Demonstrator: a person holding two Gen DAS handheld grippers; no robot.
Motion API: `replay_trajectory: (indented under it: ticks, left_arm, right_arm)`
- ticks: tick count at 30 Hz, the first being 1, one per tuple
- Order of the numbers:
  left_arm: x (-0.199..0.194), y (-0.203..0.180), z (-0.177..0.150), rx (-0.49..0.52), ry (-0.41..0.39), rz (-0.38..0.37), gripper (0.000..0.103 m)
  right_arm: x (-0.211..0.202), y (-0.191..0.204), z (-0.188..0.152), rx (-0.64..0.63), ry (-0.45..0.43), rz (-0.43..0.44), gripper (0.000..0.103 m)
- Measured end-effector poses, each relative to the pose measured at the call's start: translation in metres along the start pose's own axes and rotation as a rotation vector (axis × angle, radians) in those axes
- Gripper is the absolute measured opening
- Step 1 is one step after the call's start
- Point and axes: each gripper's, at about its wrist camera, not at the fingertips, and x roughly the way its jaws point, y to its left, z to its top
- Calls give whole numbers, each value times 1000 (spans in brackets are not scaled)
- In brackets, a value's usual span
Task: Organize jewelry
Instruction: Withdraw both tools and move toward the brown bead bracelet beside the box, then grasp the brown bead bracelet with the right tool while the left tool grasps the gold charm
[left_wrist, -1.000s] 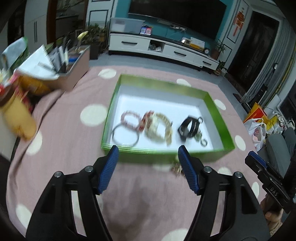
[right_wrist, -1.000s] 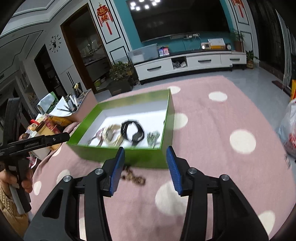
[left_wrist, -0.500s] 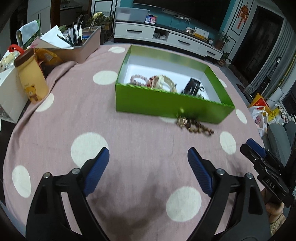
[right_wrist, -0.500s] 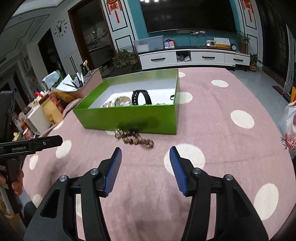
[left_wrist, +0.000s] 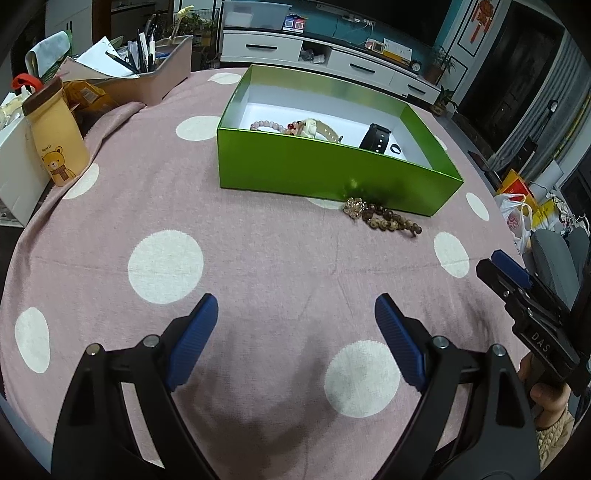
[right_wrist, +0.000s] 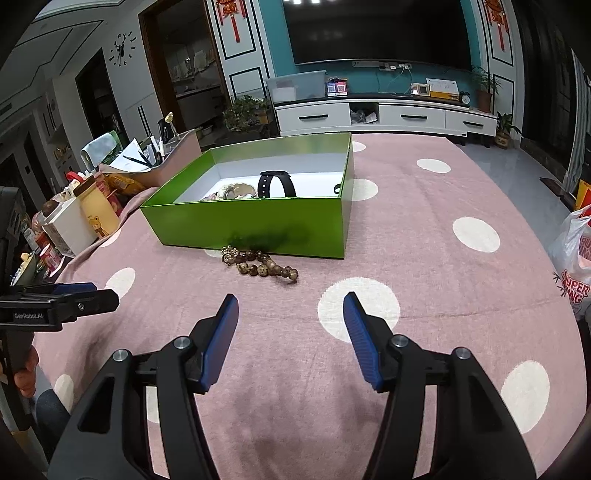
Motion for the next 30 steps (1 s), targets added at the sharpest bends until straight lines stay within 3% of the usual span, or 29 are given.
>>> replay_trajectory:
  ticks: [20,26,29,30]
  left_arm:
    - [29,2,10,4,35,-19,88]
    - [37,2,15,5,39,-32,88]
    - [39,-1,18,7,39,-38,88]
    - [40,-2,19,11,37,-38,88]
  right_arm:
    - [83,16,29,-189,107,40,57]
    - [107,21,31,-241,173,70,36]
    - [111,27,28,-280,184,61,19]
    - [110,28,28,-282,186,65,7]
